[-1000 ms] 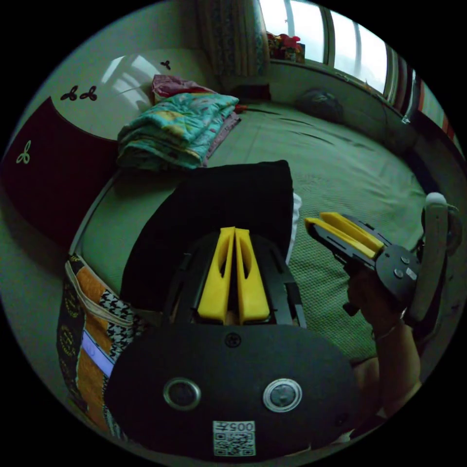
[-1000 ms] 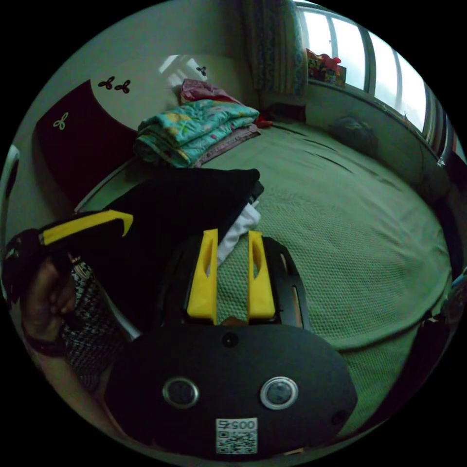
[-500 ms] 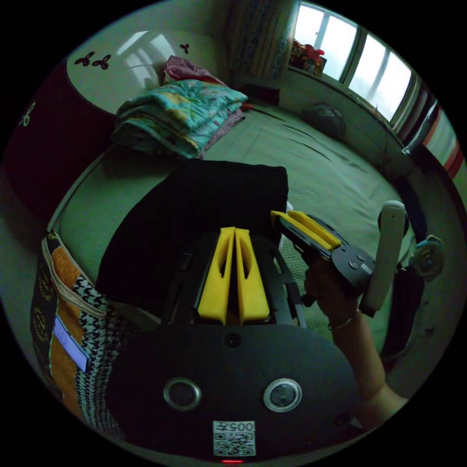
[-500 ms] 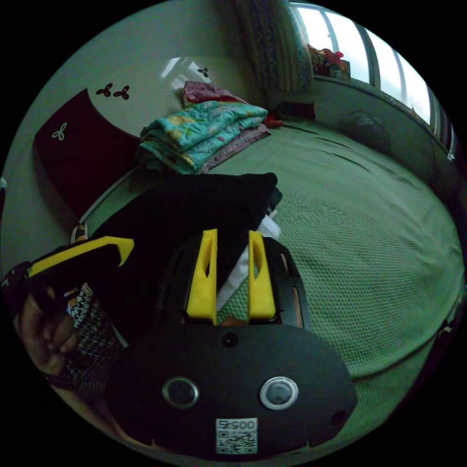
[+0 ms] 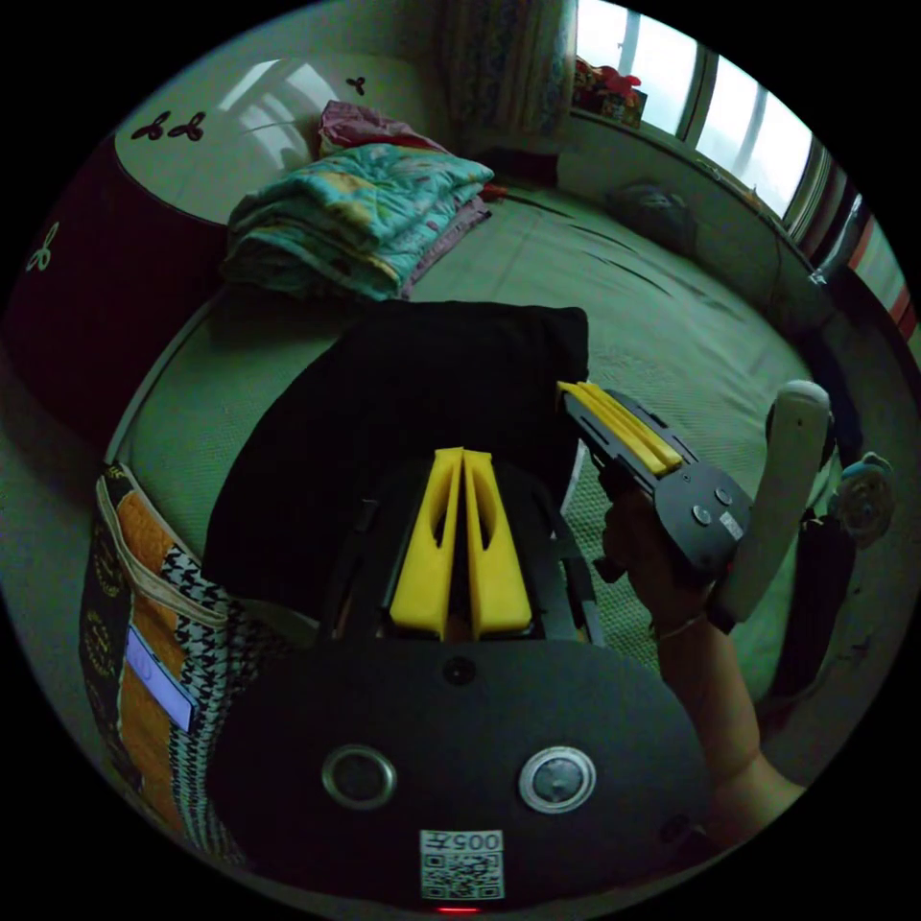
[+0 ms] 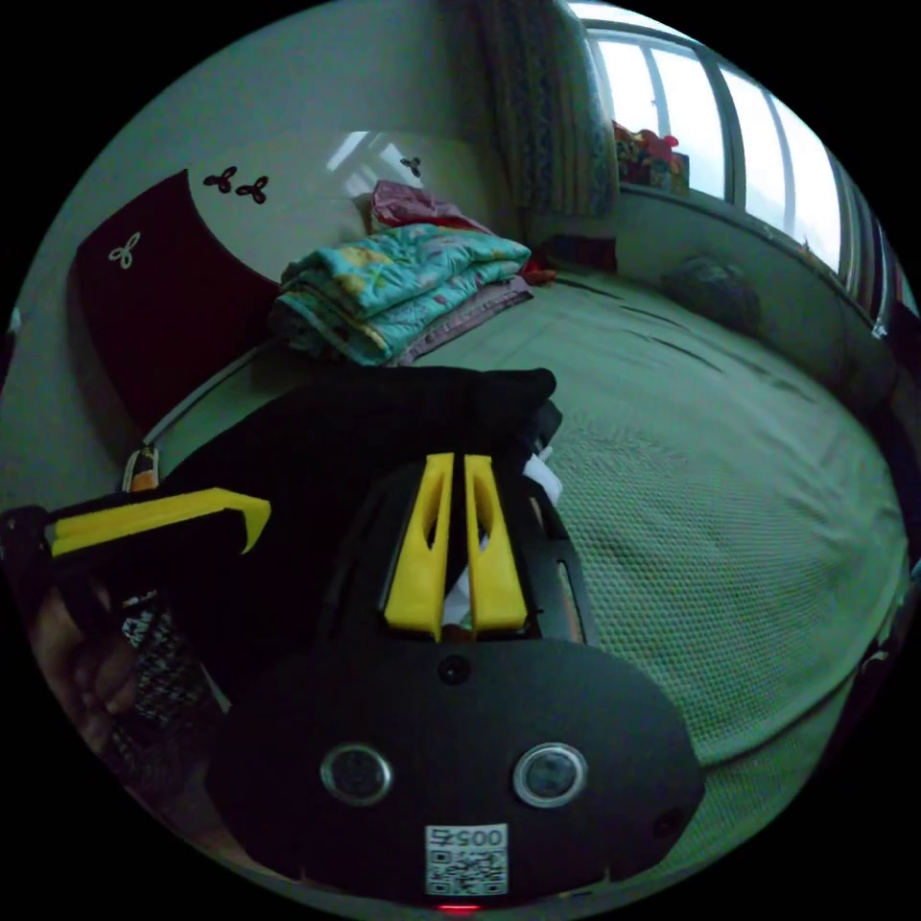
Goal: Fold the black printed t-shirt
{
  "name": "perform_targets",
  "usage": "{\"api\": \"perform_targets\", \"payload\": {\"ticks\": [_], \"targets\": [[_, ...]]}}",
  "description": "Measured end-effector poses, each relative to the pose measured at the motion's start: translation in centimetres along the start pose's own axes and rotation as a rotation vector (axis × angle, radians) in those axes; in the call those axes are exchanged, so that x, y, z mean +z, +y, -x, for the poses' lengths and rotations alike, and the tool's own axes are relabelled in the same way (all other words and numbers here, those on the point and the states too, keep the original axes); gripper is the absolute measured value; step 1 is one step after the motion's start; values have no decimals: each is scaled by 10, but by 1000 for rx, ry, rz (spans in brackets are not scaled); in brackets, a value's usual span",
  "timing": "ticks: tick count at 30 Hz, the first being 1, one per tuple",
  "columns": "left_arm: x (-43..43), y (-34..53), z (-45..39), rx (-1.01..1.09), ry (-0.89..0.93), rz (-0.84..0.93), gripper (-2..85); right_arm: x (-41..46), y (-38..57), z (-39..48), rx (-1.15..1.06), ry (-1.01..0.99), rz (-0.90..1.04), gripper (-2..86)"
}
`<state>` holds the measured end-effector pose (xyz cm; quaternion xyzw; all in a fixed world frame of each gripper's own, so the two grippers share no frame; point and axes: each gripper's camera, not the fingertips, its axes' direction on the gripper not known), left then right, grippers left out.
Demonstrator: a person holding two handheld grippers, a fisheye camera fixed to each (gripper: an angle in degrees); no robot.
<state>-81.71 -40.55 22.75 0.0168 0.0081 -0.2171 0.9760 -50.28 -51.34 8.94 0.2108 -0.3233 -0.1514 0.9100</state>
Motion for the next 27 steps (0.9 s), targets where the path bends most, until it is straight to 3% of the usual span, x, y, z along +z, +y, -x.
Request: {"api": "perform_targets", "payload": {"ticks": [8,18,27], "targets": [[10,-18,6,-17,34,-10,-3,13,-9,-29,166,-202,66,25],[19,-34,-7,-23,-4,-31,-2,-46,-26,-14,1,-26,-68,-14],[32,-44,-37,-27,95,-27,-3,-78,-12,-90,122,226,23,-15]]}}
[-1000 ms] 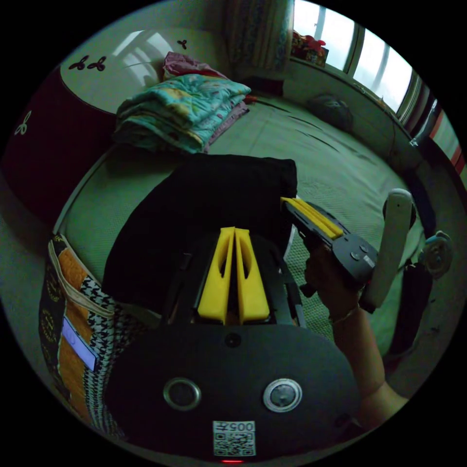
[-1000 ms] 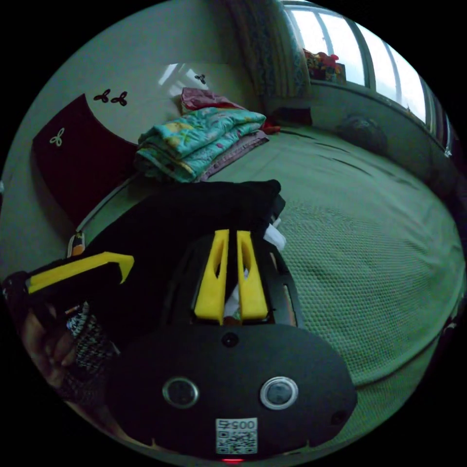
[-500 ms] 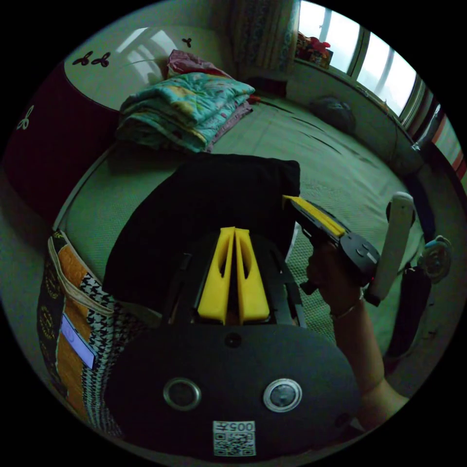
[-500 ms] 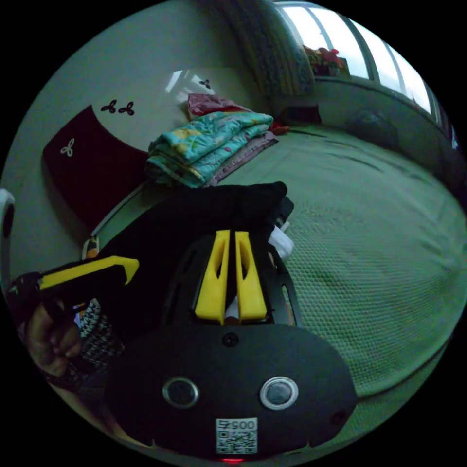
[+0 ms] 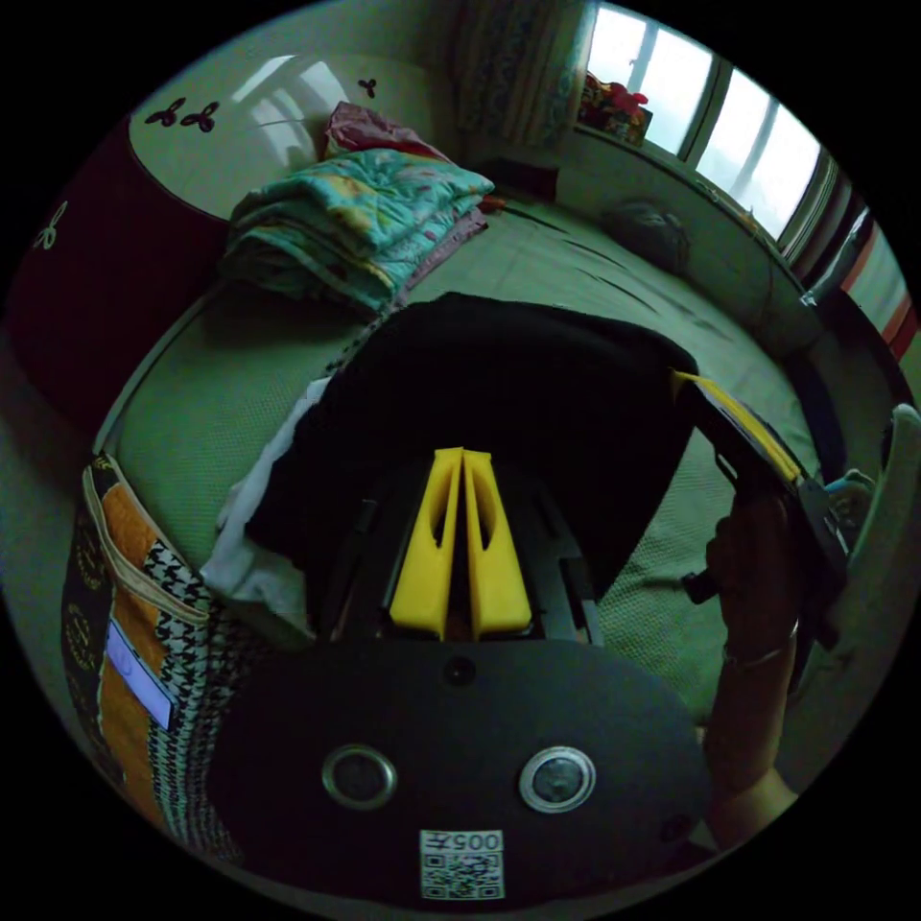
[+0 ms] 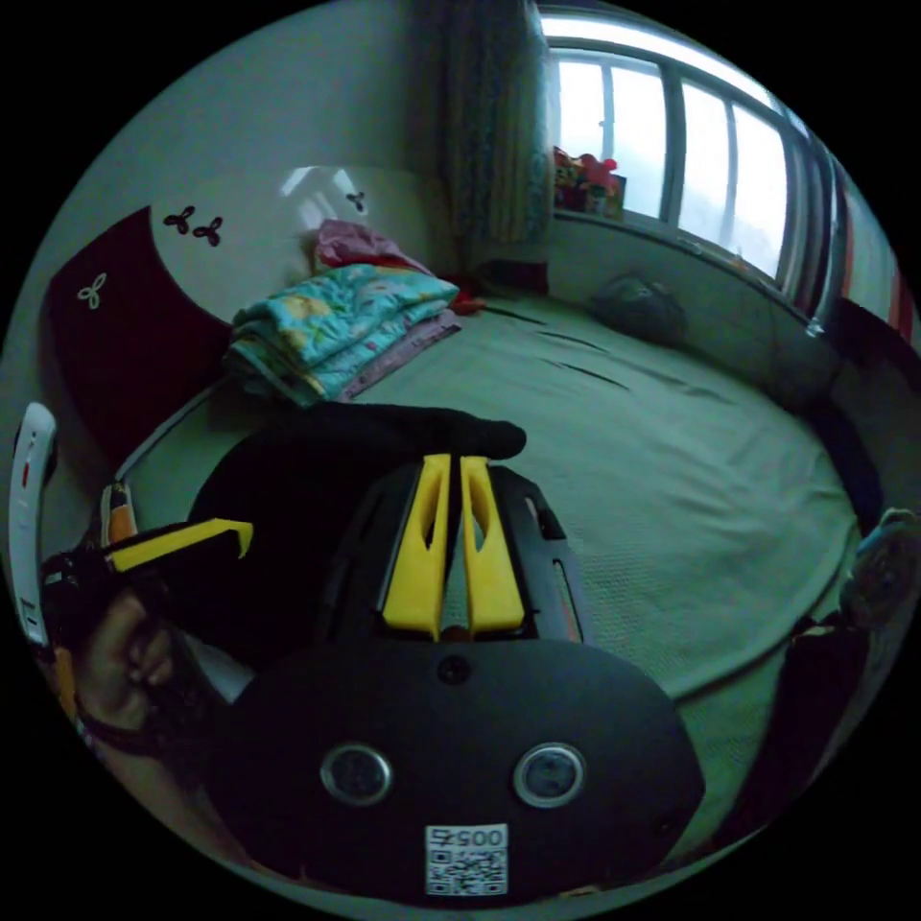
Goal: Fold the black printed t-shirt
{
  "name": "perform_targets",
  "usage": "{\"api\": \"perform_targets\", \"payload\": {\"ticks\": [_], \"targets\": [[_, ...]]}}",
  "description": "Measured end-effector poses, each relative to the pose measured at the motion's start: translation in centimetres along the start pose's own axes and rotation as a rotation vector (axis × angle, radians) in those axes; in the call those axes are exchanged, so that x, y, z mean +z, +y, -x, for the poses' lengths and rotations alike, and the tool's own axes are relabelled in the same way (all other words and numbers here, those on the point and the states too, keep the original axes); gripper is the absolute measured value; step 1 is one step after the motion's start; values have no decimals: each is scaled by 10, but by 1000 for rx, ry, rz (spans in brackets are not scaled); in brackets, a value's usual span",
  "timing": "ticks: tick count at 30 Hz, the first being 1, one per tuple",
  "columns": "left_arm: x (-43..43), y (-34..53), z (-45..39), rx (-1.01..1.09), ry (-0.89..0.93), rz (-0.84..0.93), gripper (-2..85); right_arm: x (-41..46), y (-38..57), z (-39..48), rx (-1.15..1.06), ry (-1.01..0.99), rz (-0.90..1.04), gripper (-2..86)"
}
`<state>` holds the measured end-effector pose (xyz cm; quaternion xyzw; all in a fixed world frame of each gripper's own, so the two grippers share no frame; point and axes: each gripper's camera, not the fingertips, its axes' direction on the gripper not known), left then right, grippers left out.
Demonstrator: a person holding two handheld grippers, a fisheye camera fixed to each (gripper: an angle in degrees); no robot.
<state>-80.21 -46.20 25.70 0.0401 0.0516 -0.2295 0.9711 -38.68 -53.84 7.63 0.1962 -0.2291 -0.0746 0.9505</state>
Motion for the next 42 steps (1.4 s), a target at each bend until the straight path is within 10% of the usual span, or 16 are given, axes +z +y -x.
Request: {"api": "perform_targets", "payload": {"ticks": [11,24,42], "targets": [[22,-3,-73,60,152,27,-3,30,12,-161,191,559,299,-5],[44,-1,-184,197,134,56,-5,5,85,-163,227,80,357,83],[68,15,-339,295,31,43,-5,7,141,-180,72,100,404,108]]}}
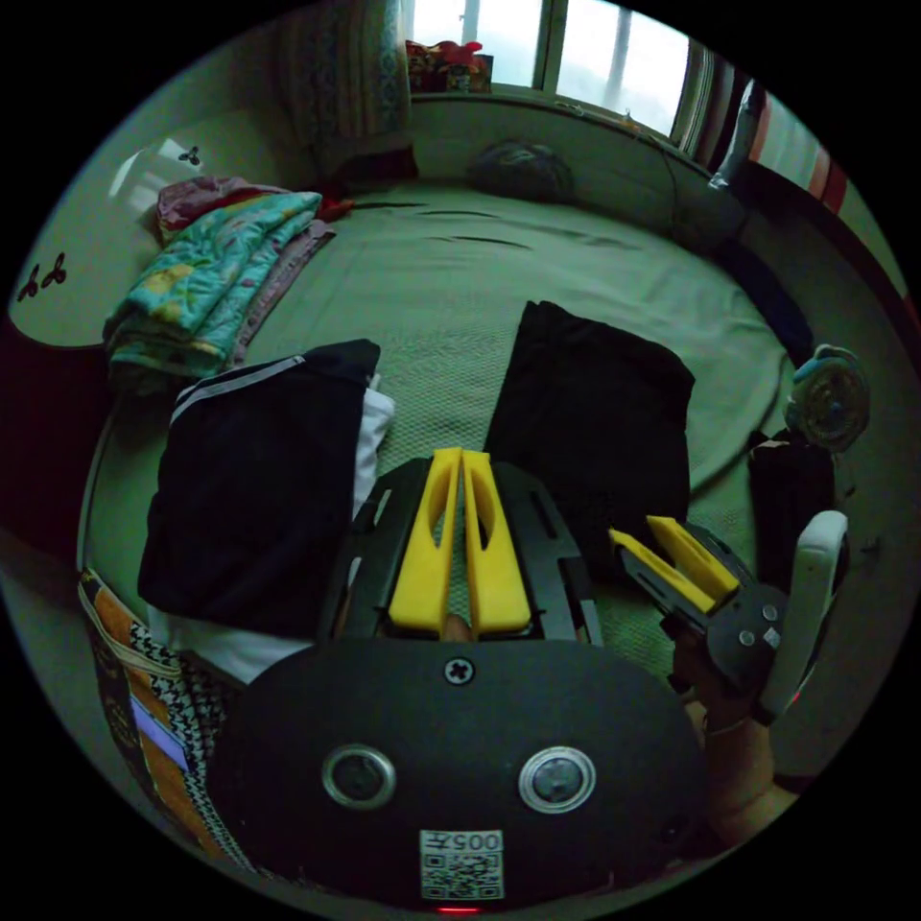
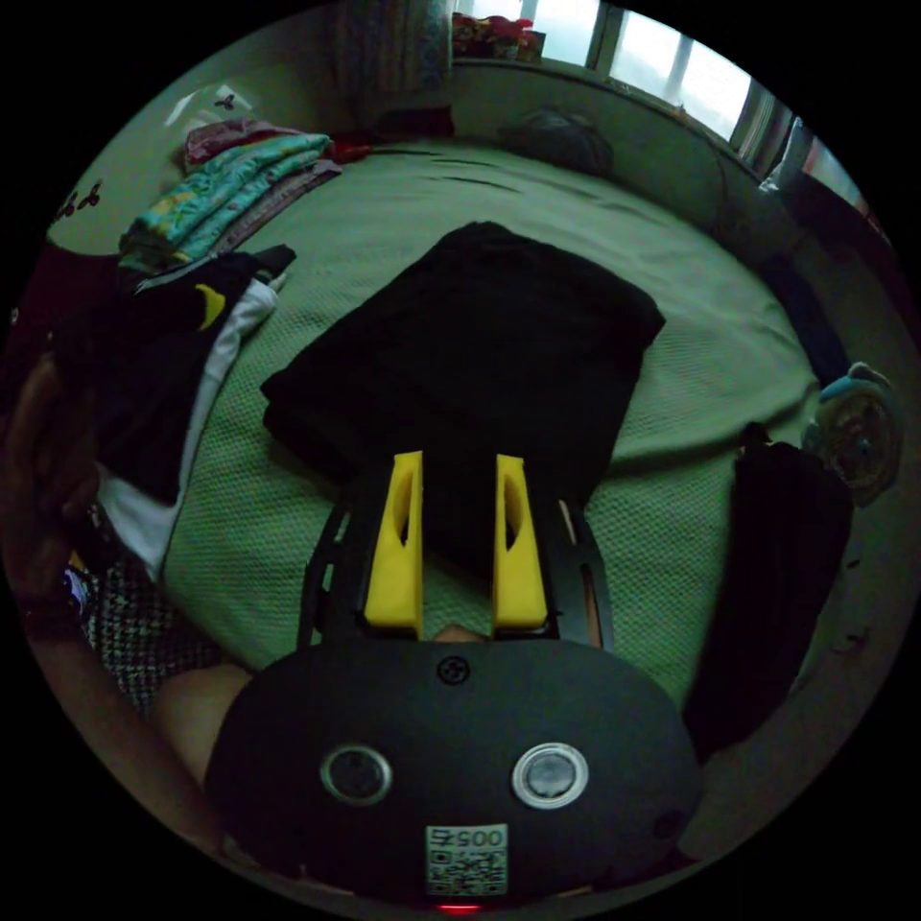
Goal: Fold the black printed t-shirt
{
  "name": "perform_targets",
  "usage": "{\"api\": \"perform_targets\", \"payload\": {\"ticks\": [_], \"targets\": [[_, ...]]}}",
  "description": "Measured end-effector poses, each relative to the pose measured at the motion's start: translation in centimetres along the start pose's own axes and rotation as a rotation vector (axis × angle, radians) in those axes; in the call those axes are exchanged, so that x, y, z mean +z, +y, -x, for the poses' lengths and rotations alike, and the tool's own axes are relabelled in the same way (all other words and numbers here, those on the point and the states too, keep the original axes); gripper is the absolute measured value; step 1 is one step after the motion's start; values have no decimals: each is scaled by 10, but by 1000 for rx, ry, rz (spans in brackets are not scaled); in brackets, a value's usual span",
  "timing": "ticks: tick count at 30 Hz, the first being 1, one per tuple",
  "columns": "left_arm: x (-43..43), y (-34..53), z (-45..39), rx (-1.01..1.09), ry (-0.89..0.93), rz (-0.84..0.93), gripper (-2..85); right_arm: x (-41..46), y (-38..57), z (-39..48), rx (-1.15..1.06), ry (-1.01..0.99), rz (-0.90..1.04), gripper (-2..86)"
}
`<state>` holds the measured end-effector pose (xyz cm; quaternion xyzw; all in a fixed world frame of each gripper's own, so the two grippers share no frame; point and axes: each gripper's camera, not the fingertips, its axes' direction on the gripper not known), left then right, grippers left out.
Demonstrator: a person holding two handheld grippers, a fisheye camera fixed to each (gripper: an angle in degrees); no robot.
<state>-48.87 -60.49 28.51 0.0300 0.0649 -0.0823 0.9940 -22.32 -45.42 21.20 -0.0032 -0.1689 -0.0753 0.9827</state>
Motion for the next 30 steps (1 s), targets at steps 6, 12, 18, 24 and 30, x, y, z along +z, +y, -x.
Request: {"api": "perform_targets", "payload": {"ticks": [6,12,18,24,30], "targets": [[4,-6,-31,-9,-27,-8,-5,-2,19,-3,-86,-134,-24,111],[12,-11,-59,-3,-49,3,-5,10,30,27,-173,-116,-12,133],[17,-12,-77,-13,-34,9,-6,3,23,33,-117,-165,-46,142],[21,-11,-86,-25,-17,21,-5,3,23,48,-130,-167,-47,137],[19,-9,-90,-35,-12,15,-4,10,18,60,-139,-135,-49,134]]}}
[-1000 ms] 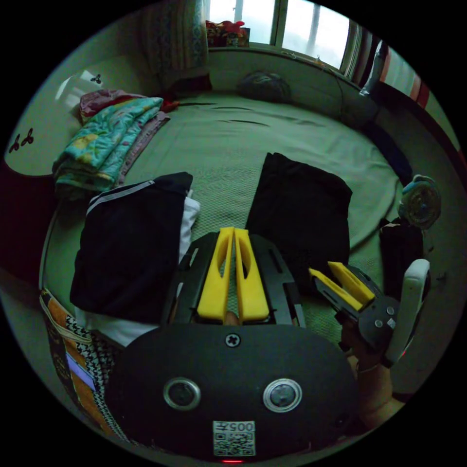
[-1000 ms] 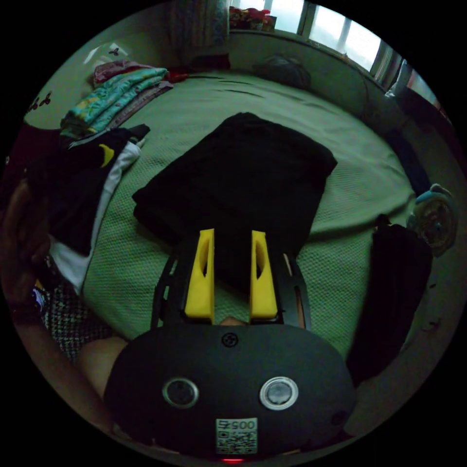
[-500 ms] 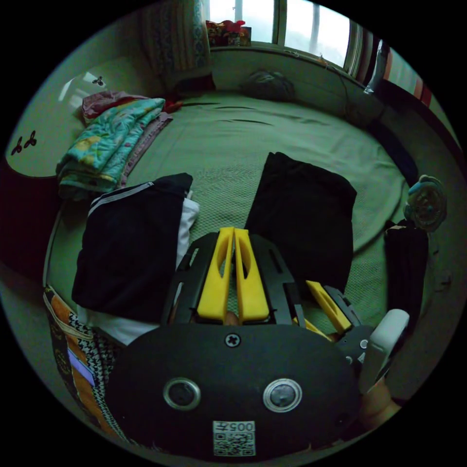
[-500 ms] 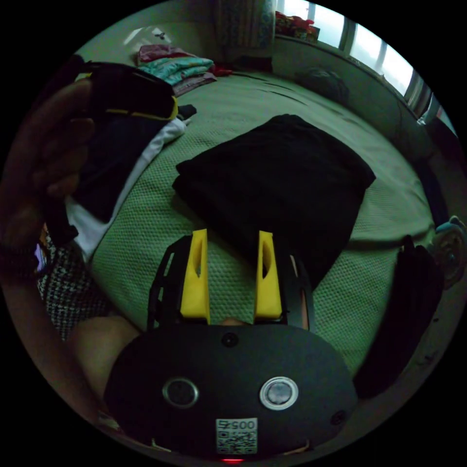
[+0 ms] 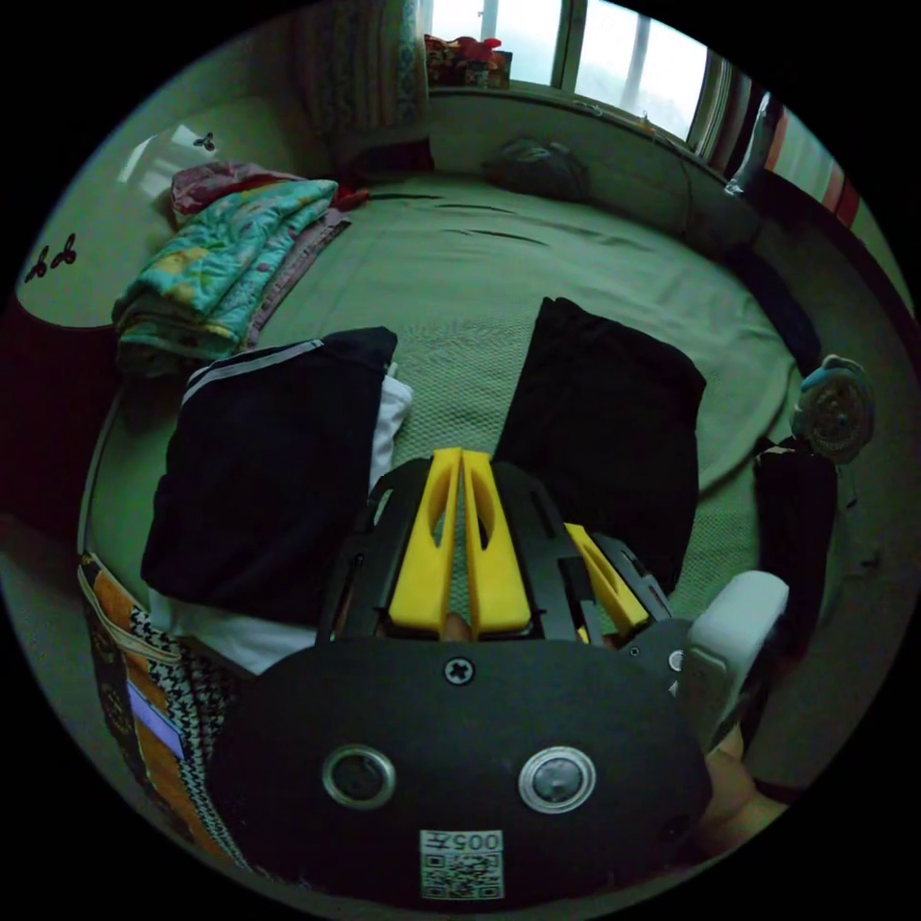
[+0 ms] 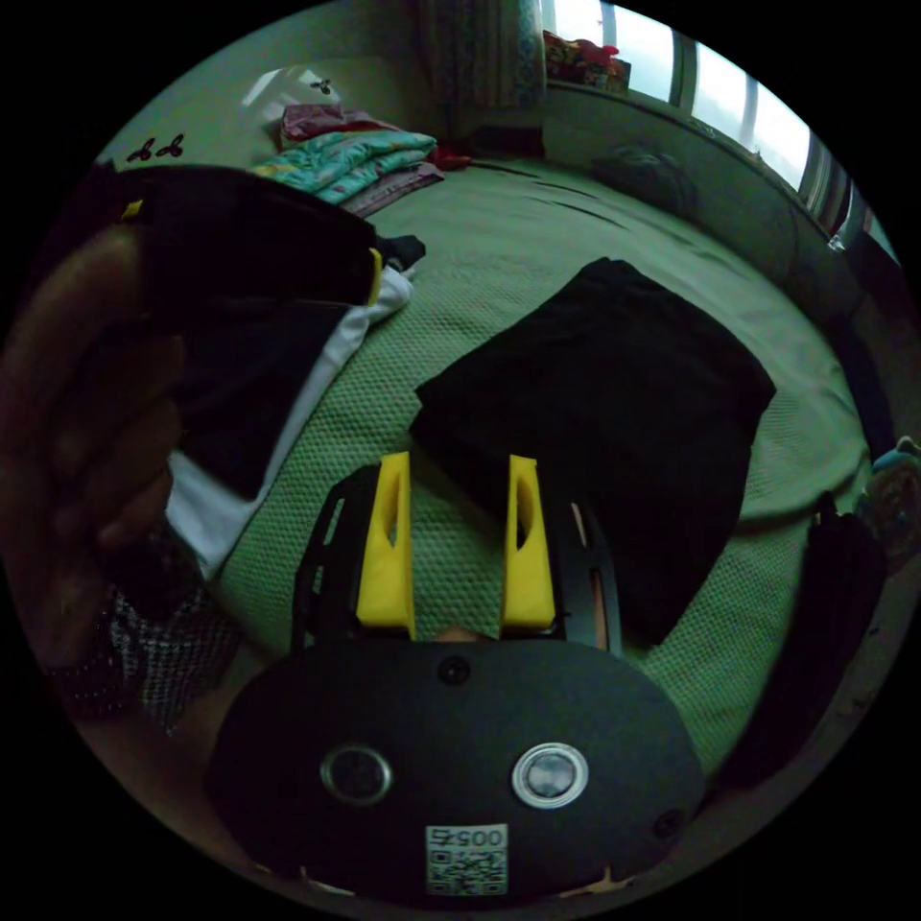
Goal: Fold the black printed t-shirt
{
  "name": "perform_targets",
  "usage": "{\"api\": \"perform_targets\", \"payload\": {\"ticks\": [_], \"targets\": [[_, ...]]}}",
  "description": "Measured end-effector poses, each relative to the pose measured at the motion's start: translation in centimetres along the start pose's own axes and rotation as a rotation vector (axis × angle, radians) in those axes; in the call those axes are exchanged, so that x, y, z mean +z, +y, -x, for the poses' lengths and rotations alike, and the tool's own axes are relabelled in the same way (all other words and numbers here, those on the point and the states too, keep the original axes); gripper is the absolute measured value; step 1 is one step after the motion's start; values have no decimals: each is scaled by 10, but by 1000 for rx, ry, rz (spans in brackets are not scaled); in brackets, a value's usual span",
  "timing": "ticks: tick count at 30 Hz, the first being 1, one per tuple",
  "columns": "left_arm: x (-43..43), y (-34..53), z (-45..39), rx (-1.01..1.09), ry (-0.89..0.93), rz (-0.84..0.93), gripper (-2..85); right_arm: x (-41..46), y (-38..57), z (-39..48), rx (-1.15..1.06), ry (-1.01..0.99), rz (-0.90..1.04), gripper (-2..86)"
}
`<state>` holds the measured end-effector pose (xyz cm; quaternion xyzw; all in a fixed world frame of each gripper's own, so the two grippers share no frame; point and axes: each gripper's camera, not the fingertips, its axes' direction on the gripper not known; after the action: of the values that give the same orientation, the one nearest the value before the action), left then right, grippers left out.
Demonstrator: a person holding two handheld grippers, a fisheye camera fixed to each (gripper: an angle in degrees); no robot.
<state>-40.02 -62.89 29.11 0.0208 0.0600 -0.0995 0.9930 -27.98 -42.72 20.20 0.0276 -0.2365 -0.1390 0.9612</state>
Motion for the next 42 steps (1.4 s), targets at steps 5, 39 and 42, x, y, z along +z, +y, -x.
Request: {"api": "perform_targets", "payload": {"ticks": [5,39,42], "targets": [[2,1,-1,-3,13,10,-4,13,-2,-1,-12,22,53,125],[4,11,-75,105,37,41,-5,-112,55,-144,300,-53,-109,83],[1,12,-82,128,54,19,-6,-116,60,-155,363,-53,-123,82]]}}
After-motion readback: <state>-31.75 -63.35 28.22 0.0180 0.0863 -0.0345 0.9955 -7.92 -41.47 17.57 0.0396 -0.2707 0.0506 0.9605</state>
